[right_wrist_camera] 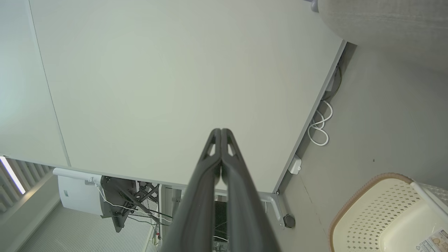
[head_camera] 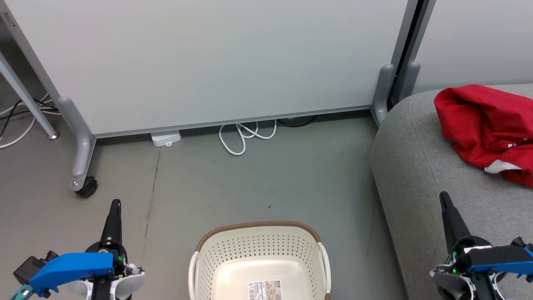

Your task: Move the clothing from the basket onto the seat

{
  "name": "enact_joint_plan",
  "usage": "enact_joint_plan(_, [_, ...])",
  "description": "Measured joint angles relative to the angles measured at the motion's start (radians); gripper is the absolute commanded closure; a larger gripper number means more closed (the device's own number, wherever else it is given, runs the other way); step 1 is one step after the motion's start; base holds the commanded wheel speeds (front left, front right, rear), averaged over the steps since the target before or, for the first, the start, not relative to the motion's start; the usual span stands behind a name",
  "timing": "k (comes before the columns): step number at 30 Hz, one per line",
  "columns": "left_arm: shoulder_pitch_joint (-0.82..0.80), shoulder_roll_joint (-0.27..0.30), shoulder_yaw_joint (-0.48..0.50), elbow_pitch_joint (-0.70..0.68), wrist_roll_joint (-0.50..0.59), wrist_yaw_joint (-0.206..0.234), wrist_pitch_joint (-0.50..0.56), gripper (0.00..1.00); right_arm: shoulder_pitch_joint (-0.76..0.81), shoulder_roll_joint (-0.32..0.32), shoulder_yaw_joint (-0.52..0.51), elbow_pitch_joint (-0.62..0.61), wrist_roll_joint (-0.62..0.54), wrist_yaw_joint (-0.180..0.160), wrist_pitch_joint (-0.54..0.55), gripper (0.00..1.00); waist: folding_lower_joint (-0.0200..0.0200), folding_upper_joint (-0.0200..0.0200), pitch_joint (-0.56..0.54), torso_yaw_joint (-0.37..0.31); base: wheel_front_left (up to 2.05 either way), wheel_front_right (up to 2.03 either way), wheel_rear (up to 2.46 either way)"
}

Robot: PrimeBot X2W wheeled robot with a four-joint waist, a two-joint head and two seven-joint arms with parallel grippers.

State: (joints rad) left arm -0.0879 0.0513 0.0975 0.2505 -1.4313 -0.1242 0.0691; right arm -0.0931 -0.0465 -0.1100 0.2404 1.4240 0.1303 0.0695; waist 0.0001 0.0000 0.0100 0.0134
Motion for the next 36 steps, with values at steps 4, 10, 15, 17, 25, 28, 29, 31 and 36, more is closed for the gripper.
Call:
enact_joint_plan(4, [-0.002,0.000,0.003,0.000,-0.031,0.000,0.009,1.00,-0.002,0.000,-0.001,0.001,0.033,0.000,0.008,1.00,0.0000,0.0000,-0.001,-0.002,0.00,0.00,0.00])
enact_joint_plan(10, [-0.005,0.000,0.007,-0.001,-0.075,0.000,0.019,1.00,-0.006,0.000,-0.001,0.001,0.077,0.000,0.017,1.00,-0.0001,0.0000,-0.003,-0.005,0.00,0.00,0.00])
enact_joint_plan(15, [-0.009,0.000,0.011,-0.002,-0.110,0.000,0.028,1.00,-0.006,0.000,-0.002,0.002,0.115,0.000,0.027,1.00,-0.0001,0.0000,-0.004,-0.008,0.00,0.00,0.00])
enact_joint_plan(17, [-0.010,0.000,0.012,-0.002,-0.124,0.000,0.032,1.00,-0.007,0.000,-0.002,0.002,0.128,0.000,0.030,1.00,-0.0001,0.0000,-0.005,-0.009,0.00,0.00,0.00])
enact_joint_plan(25, [-0.014,0.000,0.016,-0.003,-0.177,-0.002,0.044,1.00,-0.008,-0.001,-0.003,0.004,0.183,0.000,0.045,1.00,-0.0001,0.0000,-0.007,-0.013,0.00,0.00,0.00])
enact_joint_plan(28, [-0.016,0.000,0.016,-0.003,-0.180,-0.002,0.045,1.00,-0.008,-0.001,-0.003,0.004,0.188,0.000,0.045,1.00,-0.0001,0.0000,-0.007,-0.013,0.00,0.00,0.00])
enact_joint_plan(29, [-0.016,0.000,0.016,-0.003,-0.180,-0.002,0.045,1.00,-0.008,-0.001,-0.003,0.004,0.188,0.000,0.045,1.00,0.0000,0.0000,-0.007,-0.013,0.00,0.00,0.00])
enact_joint_plan(31, [-0.016,0.000,0.016,-0.003,-0.180,-0.002,0.045,1.00,-0.008,-0.001,-0.003,0.004,0.188,0.000,0.045,1.00,-0.0001,0.0000,-0.007,-0.013,0.00,0.00,0.00])
enact_joint_plan(36, [-0.016,0.000,0.016,-0.003,-0.180,-0.002,0.045,1.00,-0.008,-0.001,-0.003,0.004,0.188,0.000,0.045,1.00,-0.0001,0.0000,-0.007,-0.013,0.00,0.00,0.00])
